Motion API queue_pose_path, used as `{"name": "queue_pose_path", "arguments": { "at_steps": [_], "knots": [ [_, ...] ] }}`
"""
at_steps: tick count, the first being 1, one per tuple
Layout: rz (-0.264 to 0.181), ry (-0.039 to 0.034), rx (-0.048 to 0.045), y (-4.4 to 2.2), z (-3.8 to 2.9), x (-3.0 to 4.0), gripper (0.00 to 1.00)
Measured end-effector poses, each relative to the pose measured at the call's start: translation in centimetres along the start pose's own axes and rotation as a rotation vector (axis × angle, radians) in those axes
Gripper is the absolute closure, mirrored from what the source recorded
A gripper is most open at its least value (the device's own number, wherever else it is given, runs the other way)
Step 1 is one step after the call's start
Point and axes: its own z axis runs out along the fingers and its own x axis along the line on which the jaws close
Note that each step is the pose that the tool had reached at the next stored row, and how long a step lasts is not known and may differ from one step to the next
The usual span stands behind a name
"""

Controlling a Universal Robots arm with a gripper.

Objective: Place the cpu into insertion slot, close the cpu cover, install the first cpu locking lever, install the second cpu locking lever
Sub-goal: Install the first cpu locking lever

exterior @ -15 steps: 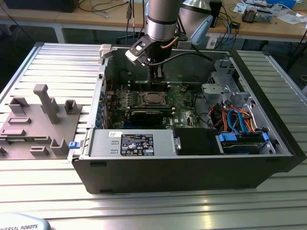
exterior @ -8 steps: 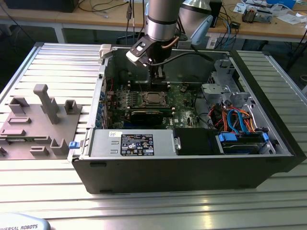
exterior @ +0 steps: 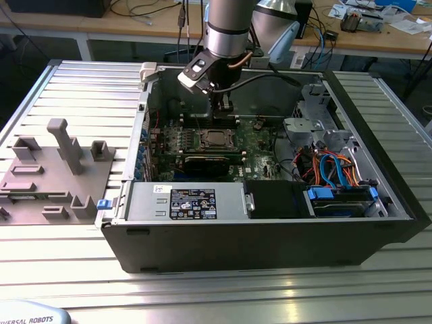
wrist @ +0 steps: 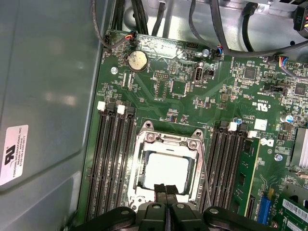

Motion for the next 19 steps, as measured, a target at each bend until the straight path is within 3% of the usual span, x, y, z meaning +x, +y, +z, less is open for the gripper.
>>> {"name": "queue_pose_path", "arguments": {
  "at_steps": [10,19],
  "knots": [
    [-0.001,-0.0001,0.0000,0.00,0.00,0.00,0.89],
    [-0.030,-0.0029,0.0001,0.00,0.00,0.00,0.89]
  ]
}}
